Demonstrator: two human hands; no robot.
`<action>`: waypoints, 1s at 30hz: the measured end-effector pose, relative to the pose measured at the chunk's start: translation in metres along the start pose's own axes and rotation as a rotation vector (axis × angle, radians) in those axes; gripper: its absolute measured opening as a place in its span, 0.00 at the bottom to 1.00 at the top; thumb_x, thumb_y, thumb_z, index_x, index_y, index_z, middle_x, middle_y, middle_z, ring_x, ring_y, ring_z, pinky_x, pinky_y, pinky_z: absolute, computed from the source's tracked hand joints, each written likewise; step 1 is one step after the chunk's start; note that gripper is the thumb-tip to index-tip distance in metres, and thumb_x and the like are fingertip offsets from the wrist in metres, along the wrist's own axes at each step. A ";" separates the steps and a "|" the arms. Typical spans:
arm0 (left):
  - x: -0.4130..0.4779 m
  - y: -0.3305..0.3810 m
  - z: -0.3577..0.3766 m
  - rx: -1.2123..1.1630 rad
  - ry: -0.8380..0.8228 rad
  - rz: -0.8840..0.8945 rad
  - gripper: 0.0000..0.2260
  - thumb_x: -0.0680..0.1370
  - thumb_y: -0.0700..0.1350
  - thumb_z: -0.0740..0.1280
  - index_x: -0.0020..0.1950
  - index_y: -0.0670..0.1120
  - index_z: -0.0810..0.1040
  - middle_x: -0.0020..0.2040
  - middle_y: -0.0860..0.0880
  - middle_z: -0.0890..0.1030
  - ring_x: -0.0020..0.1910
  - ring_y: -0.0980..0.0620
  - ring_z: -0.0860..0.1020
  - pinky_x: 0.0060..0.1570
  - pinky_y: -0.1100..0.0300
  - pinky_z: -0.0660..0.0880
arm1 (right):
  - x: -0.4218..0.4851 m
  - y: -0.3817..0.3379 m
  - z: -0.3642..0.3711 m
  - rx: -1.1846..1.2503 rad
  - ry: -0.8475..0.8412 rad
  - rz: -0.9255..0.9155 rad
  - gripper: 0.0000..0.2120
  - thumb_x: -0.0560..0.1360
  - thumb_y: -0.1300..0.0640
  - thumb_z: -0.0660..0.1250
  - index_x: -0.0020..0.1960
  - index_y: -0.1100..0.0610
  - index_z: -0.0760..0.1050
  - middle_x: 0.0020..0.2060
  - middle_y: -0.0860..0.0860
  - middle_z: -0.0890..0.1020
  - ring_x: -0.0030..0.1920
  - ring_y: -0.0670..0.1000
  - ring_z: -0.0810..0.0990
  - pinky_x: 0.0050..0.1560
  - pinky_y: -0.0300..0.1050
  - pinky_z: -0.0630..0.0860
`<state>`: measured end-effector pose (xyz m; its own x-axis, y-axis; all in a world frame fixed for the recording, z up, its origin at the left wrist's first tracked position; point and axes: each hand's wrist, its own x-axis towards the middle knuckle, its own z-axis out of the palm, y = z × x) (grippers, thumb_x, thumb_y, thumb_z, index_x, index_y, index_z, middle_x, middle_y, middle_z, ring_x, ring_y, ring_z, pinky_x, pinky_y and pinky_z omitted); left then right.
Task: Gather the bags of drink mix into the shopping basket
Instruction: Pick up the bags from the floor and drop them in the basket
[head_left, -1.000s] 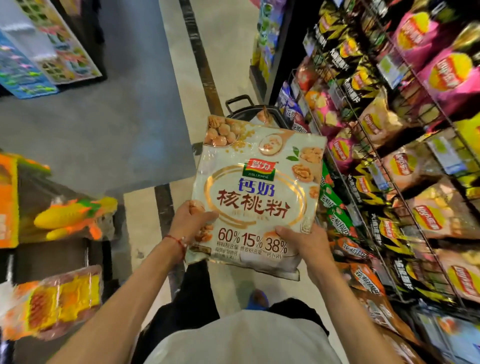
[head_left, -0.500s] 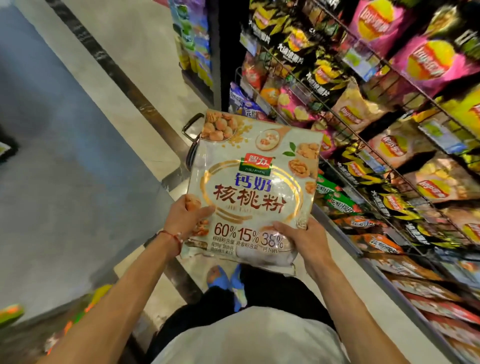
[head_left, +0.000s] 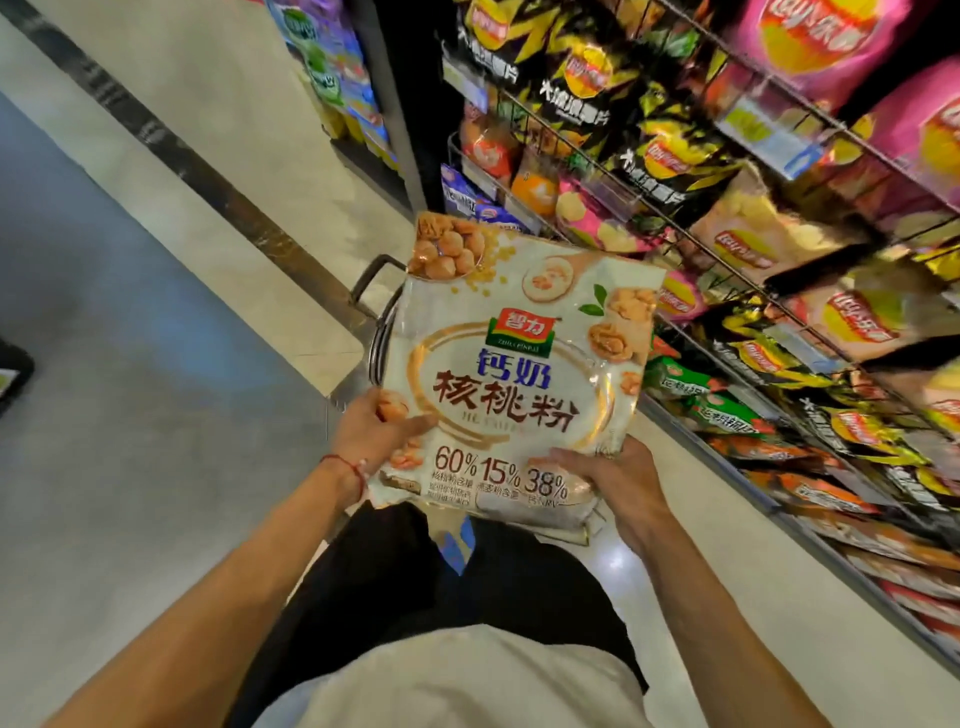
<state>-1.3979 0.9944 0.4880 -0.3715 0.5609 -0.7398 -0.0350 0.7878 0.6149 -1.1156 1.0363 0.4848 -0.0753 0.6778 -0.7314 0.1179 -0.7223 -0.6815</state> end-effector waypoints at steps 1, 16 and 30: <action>0.011 0.002 -0.003 0.021 -0.004 -0.005 0.25 0.69 0.40 0.80 0.61 0.34 0.75 0.54 0.33 0.83 0.44 0.41 0.85 0.35 0.56 0.83 | 0.007 0.000 0.004 0.000 0.002 0.014 0.20 0.67 0.68 0.80 0.58 0.59 0.84 0.49 0.53 0.89 0.51 0.54 0.89 0.52 0.51 0.85; 0.211 -0.035 -0.037 0.410 -0.318 -0.094 0.20 0.66 0.40 0.82 0.54 0.41 0.79 0.45 0.44 0.86 0.42 0.44 0.85 0.45 0.44 0.84 | 0.112 0.100 0.113 0.041 0.287 0.177 0.23 0.66 0.68 0.82 0.59 0.56 0.83 0.49 0.50 0.89 0.47 0.49 0.89 0.43 0.42 0.85; 0.322 -0.064 0.016 0.576 -0.171 0.227 0.25 0.65 0.42 0.83 0.56 0.45 0.75 0.41 0.52 0.80 0.38 0.60 0.78 0.32 0.76 0.73 | 0.233 0.158 0.133 -0.105 0.571 0.018 0.33 0.58 0.50 0.86 0.60 0.58 0.82 0.53 0.48 0.87 0.55 0.49 0.86 0.58 0.50 0.83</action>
<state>-1.5007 1.1285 0.2067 -0.1562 0.7247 -0.6712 0.5489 0.6286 0.5510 -1.2466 1.0623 0.2034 0.4699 0.6533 -0.5936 0.2137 -0.7367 -0.6416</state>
